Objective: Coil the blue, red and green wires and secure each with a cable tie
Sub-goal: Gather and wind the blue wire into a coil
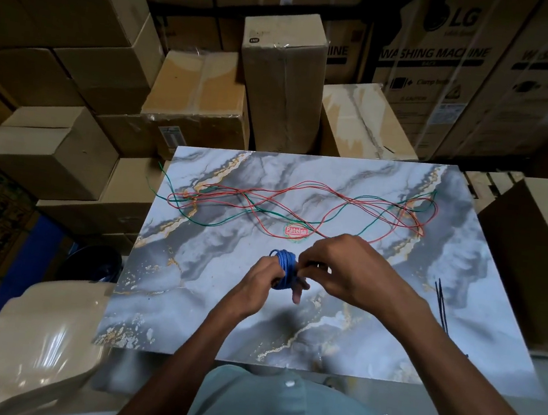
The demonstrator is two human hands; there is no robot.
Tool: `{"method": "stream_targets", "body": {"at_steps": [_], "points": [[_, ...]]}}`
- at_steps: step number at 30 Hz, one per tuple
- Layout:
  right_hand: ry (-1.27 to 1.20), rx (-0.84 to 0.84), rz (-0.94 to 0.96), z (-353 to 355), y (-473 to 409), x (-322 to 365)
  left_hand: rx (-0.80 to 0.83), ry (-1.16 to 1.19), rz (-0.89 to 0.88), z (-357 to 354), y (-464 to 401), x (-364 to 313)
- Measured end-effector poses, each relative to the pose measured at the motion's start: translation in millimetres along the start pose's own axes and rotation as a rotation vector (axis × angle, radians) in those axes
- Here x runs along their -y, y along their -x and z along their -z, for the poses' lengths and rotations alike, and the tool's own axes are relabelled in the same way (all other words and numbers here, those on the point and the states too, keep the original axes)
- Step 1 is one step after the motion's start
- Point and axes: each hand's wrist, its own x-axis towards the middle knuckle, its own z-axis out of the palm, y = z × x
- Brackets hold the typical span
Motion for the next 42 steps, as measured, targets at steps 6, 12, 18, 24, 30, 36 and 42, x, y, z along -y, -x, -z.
{"method": "stream_targets", "body": {"at_steps": [6, 12, 18, 24, 30, 36, 42], "points": [[-0.236, -0.08, 0.111, -13, -2, -16, 0.261, 0.081, 0.039, 9, -1, 9], [-0.828, -0.067, -0.051, -32, 2, -25, 0.43, 0.338, 0.071, 7, 6, 0], [-1.243, 0.0, -0.147, -49, 3, -16, 0.345, 0.402, 0.139, 8, 12, 5], [-1.024, -0.133, -0.175, -67, 1, -7, 0.153, 0.516, 0.201, 7, 12, 21], [-1.133, -0.014, -0.177, -72, 8, -8, 0.03, 0.716, 0.32, 5, 20, 20], [-1.112, 0.047, -0.176, -72, 6, -15, 0.003, 0.77, 0.371, 5, 19, 20], [-1.206, 0.055, -0.207, -78, 5, -18, 0.017, 0.764, 0.424, 9, 15, 23]]}}
